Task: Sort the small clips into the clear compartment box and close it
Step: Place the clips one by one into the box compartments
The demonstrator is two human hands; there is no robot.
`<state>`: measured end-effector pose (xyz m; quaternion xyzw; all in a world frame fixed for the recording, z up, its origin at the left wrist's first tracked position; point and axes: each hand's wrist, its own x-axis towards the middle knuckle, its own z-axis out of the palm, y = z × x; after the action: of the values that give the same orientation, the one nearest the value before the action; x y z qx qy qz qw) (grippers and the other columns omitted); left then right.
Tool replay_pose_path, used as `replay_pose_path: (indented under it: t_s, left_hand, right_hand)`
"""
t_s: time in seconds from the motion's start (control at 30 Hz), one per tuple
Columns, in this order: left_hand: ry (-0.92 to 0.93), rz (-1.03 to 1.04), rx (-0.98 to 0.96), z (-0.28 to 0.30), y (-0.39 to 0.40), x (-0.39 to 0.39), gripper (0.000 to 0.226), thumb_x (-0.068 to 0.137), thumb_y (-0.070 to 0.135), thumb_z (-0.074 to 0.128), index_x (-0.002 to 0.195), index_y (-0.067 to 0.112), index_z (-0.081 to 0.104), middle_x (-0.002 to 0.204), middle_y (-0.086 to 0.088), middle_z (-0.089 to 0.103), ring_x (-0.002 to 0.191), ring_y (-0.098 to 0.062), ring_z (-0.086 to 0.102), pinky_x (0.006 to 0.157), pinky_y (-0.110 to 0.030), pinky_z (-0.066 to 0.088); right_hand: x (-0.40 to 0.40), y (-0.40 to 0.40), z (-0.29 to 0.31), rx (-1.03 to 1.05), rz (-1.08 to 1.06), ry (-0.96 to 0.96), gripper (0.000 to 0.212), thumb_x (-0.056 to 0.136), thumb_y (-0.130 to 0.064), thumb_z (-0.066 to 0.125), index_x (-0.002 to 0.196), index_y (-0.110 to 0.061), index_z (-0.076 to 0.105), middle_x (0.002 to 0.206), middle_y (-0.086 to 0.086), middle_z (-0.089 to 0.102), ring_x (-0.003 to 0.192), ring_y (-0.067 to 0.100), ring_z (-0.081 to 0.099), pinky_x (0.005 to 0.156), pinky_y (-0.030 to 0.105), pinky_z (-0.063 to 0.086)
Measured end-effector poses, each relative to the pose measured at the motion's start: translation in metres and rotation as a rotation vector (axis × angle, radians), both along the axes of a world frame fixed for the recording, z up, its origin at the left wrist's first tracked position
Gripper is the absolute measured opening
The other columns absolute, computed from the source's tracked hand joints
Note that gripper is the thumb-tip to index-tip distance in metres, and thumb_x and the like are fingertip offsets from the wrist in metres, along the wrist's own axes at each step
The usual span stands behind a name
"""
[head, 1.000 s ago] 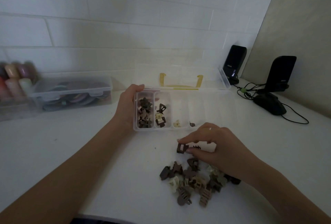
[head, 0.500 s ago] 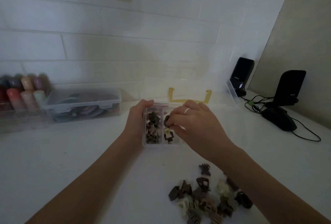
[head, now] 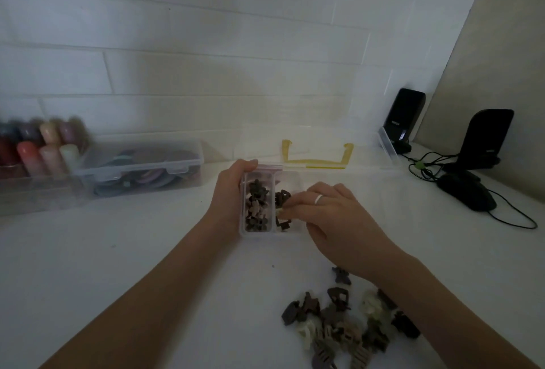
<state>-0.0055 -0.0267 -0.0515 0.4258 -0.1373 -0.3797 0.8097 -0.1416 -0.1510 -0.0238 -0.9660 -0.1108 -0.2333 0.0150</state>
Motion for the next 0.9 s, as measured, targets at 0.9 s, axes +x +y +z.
replay_pose_path:
  t_s: [0.9]
  left_hand:
    - [-0.215,0.216,0.127,0.005,0.0,-0.005,0.038,0.07,0.041,0.054,0.09,0.009,0.064,0.082,-0.015,0.065,0.081,-0.031,0.059,0.079,-0.039,0.045]
  right_hand:
    - [-0.043,0.003,0.008,0.588,0.126,0.321,0.026,0.075,-0.018,0.075,0.095,-0.026,0.061,0.092,-0.014,0.065,0.078,0.006,0.061,0.056,0.015,0.041]
